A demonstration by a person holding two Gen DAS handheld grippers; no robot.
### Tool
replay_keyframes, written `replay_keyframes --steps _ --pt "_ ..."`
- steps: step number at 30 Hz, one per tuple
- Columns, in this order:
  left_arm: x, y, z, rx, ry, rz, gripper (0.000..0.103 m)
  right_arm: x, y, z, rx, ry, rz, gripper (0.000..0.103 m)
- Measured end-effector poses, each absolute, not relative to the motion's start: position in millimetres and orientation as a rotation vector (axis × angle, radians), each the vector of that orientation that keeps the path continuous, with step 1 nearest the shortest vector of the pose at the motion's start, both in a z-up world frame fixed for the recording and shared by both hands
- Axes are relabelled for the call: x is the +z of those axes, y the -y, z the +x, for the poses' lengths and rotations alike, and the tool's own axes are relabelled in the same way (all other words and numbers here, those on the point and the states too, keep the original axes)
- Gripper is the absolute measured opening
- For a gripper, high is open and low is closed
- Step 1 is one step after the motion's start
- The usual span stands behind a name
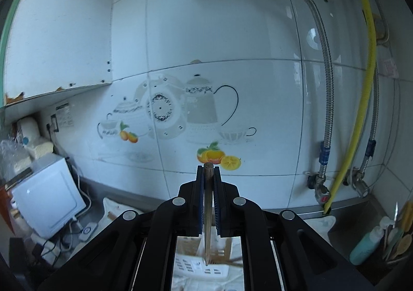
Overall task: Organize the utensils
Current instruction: 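Open the right tool over the holder while the left tool releases its chopstick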
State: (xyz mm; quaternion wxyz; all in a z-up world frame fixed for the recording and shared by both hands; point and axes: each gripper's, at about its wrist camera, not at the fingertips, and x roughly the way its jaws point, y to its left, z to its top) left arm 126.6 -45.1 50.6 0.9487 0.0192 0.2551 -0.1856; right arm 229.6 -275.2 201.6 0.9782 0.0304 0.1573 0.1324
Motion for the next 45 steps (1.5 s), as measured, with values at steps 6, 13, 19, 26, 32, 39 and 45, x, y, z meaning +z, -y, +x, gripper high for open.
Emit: replay_keyframes --steps 6,13,19,26,32,39,45 --pt "70.0 45.0 129.2 -0.383 -0.487 0.06 0.005 176.7 267.0 261.1 0.238 -0.377 0.053 0.007" --pt "99.2 47.5 128.4 -0.385 -0.429 0.076 0.005 153.4 263.4 273.0 0.231 -0.437 0.035 0.011" --pt "139.1 52.5 133.6 -0.374 -0.337 0.098 0.005 156.7 269.0 255.0 0.223 -0.408 0.012 0.034" --pt "190.5 58.8 159.0 -0.329 -0.201 0.092 0.005 152.9 276.6 200.2 0.237 -0.354 -0.05 0.047" --pt "207.5 63.1 192.0 -0.299 -0.152 0.051 0.005 125.2 289.4 155.0 0.253 -0.374 -0.049 0.048" --pt "187.3 67.8 229.0 -0.269 -0.178 0.005 0.005 77.5 304.7 122.9 0.265 -0.462 0.008 0.048" --pt "155.4 67.5 251.0 -0.258 -0.243 -0.024 0.005 50.8 312.1 110.6 0.247 -0.511 0.028 0.048"
